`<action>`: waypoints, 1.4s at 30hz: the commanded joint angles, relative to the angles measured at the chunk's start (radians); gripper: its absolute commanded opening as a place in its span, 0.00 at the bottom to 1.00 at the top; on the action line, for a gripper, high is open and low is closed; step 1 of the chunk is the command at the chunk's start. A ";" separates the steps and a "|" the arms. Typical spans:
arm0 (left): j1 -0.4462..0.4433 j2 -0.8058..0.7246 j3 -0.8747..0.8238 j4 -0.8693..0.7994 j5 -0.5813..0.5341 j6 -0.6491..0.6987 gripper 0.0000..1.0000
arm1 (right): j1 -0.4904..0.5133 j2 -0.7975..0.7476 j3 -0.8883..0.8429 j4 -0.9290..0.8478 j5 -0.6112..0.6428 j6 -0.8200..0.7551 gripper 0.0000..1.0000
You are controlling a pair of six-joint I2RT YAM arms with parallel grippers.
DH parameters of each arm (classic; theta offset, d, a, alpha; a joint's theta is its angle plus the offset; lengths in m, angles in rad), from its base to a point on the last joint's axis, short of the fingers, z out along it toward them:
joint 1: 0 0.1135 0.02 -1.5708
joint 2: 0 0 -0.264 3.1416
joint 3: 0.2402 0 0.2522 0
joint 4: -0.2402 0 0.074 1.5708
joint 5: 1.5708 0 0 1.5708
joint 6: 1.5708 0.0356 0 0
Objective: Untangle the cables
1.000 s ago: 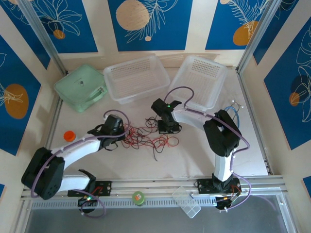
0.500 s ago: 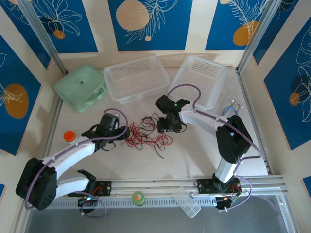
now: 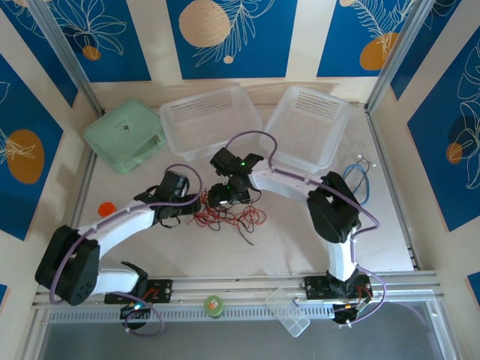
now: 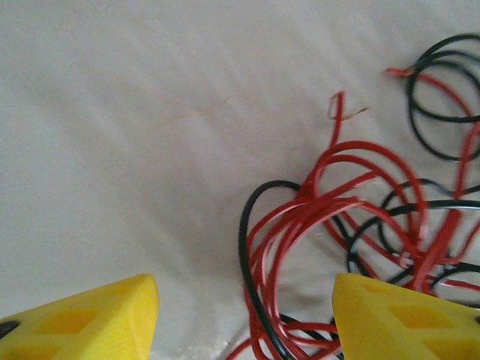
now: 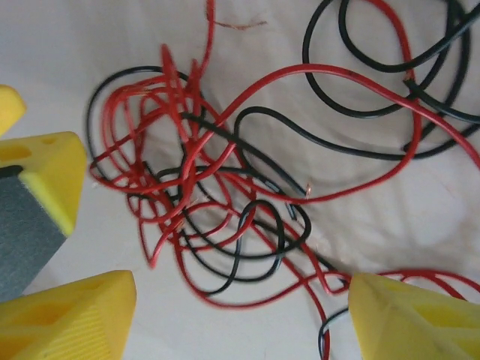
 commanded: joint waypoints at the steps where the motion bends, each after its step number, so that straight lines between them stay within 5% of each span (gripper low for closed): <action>1: 0.011 0.048 -0.017 0.076 -0.006 -0.021 0.59 | 0.025 0.064 0.050 -0.052 0.052 -0.014 0.71; 6: 0.011 0.100 -0.025 0.119 -0.024 -0.031 0.50 | 0.028 0.108 0.032 -0.048 0.110 0.002 0.56; 13: 0.014 0.116 -0.066 0.095 -0.118 -0.053 0.09 | -0.003 0.065 -0.054 -0.067 0.214 0.033 0.18; 20: 0.025 0.072 -0.076 0.018 -0.190 -0.056 0.04 | -0.055 -0.018 -0.185 -0.086 0.288 0.073 0.02; 32: 0.031 -0.097 -0.022 -0.118 -0.225 -0.046 0.20 | -0.093 -0.130 -0.247 -0.157 0.341 0.101 0.06; 37: 0.031 -0.148 0.007 -0.142 -0.180 -0.025 0.38 | -0.094 -0.197 -0.237 -0.143 0.271 0.068 0.32; 42: 0.031 -0.185 0.020 -0.159 -0.146 -0.018 0.45 | -0.093 -0.256 -0.211 -0.092 0.129 0.052 0.55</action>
